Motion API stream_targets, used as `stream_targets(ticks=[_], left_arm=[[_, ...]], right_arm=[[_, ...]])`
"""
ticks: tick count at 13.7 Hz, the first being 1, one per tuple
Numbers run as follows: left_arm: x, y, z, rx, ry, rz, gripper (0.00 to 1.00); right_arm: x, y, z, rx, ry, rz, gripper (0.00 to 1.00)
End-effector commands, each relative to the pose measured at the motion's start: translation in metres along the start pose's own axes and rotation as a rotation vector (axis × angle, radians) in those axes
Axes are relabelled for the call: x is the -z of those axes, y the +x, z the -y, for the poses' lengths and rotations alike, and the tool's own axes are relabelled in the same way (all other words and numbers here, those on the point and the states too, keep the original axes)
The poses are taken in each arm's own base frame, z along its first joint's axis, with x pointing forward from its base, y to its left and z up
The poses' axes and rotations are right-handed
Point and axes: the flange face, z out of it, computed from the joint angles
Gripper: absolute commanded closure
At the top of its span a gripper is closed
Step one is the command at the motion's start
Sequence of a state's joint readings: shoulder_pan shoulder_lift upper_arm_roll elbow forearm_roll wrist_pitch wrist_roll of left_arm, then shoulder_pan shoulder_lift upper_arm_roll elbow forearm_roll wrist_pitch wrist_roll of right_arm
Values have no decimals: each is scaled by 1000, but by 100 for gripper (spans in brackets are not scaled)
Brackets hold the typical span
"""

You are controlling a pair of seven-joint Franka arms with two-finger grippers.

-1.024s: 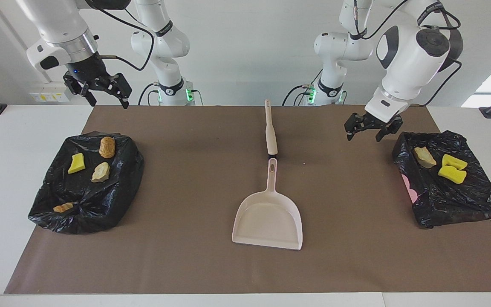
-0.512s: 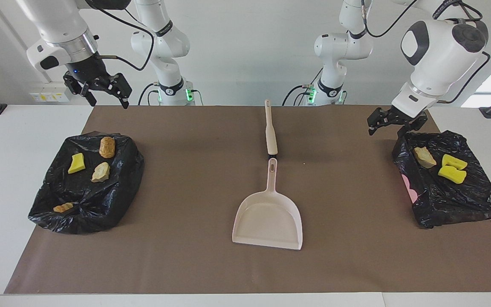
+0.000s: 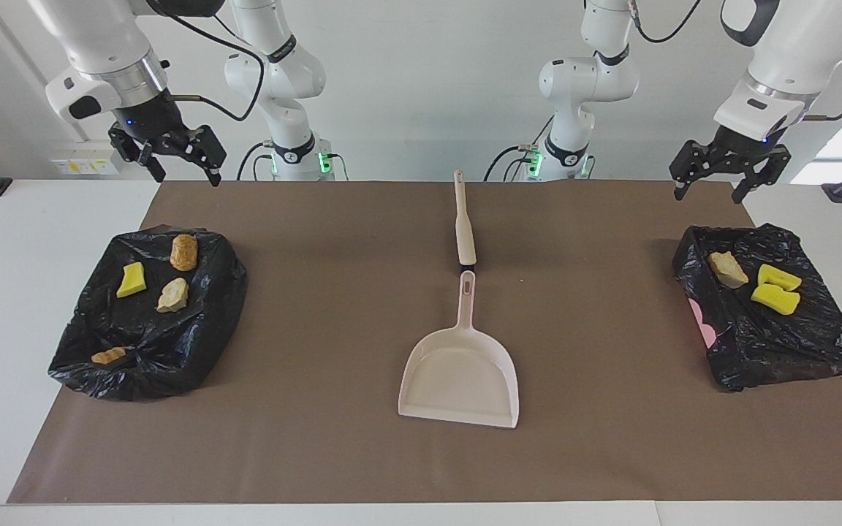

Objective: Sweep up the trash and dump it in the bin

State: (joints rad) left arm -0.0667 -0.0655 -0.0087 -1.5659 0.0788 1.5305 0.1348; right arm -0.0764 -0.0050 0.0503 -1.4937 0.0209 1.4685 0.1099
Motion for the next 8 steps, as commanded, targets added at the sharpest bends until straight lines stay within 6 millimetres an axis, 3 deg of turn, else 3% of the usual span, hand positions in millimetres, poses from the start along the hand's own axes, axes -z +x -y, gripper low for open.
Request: stream_targets(ticks=[1, 5, 8], left_arm=[[9, -2, -28, -35, 34, 29, 0], [-1, -7, -24, 22, 11, 20, 0], [2, -4, -19, 93, 6, -20, 0]], right_arm=[[0, -7, -1, -19, 11, 7, 0], [0, -7, -1, -19, 11, 7, 0], [0, -7, -1, -19, 11, 7, 0]])
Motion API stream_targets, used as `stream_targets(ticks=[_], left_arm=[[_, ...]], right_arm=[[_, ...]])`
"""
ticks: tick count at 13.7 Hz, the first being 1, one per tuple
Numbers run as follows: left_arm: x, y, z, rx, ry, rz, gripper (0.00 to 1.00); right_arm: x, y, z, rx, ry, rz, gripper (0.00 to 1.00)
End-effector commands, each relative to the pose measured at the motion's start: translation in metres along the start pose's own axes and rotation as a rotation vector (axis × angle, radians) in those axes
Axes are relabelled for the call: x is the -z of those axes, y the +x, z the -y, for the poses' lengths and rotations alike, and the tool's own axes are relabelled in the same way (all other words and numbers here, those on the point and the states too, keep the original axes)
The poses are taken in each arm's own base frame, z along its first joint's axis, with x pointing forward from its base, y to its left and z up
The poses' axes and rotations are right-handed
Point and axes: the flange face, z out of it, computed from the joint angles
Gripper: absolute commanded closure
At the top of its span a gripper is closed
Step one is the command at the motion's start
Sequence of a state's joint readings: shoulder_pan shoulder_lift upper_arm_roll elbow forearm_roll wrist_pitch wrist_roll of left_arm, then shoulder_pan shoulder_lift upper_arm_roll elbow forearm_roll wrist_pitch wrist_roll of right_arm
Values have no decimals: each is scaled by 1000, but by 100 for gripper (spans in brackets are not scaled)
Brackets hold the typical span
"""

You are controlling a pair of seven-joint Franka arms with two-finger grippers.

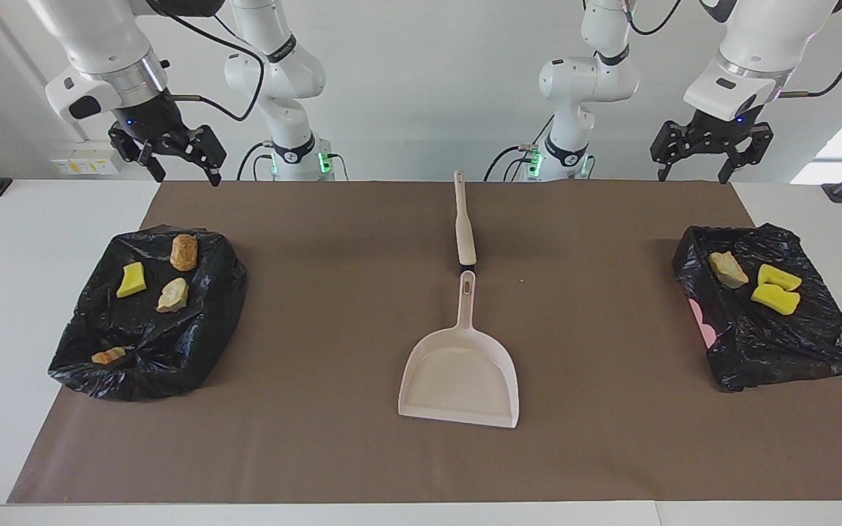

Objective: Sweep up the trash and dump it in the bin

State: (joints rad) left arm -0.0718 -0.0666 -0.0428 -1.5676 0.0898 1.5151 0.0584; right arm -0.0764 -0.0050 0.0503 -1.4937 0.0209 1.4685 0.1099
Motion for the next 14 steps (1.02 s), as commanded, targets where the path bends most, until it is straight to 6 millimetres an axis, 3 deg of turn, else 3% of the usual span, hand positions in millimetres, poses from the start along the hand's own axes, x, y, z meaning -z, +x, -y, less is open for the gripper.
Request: stream_targets(ticks=[1, 11, 14], left_arm=[[2, -4, -1, 87, -22, -38, 0], [1, -6, -4, 79, -84, -26, 0], [0, -6, 3, 103, -84, -26, 0]], right_arm=[[0, -7, -1, -19, 11, 7, 0], [0, -7, -1, -19, 11, 7, 0], [0, -7, -1, -19, 11, 7, 0]])
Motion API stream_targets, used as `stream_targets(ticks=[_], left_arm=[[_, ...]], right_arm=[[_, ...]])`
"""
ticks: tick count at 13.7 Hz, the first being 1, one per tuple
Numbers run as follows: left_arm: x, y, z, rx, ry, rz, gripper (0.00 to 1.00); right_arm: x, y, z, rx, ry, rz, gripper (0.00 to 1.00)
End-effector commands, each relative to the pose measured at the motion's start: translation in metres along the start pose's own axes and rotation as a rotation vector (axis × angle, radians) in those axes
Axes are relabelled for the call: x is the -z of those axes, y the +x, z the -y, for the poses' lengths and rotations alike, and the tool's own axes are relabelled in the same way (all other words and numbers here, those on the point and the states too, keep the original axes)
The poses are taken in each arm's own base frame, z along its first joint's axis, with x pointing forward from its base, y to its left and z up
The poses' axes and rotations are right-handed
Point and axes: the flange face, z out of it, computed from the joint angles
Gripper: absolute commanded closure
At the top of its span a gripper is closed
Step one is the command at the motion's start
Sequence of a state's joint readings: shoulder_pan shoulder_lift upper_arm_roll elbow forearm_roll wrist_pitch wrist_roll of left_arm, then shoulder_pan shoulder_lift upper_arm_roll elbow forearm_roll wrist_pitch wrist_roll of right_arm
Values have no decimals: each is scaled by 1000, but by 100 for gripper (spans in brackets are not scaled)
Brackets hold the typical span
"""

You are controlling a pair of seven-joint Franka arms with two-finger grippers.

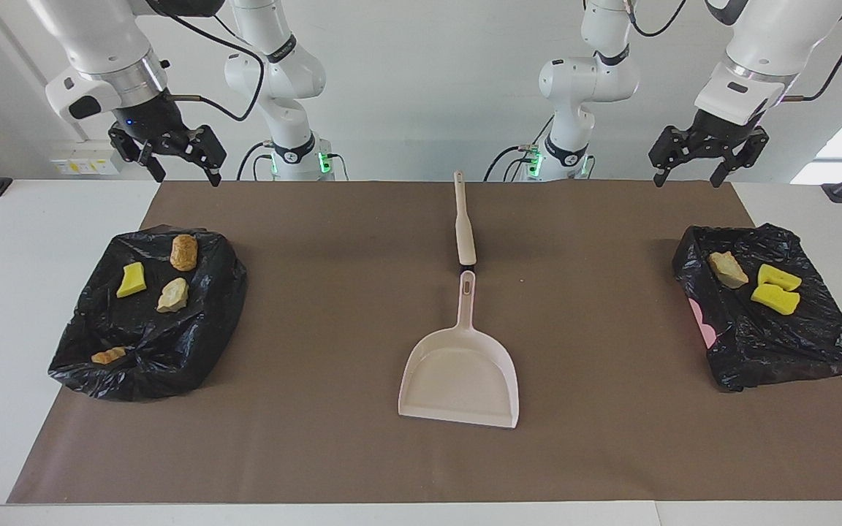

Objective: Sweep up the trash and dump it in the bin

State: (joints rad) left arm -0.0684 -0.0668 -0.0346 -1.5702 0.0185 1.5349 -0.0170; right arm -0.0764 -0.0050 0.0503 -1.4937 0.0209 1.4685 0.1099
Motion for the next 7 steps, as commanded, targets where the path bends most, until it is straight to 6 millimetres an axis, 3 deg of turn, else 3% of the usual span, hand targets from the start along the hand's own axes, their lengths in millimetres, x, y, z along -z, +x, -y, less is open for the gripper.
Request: stream_targets(ticks=[1, 7], left_arm=[[-1, -8, 6, 21, -13, -6, 0], [-2, -8, 5, 22, -17, -5, 0]], right_arm=[[0, -7, -1, -19, 11, 7, 0], [0, -7, -3, -27, 14, 9, 0]])
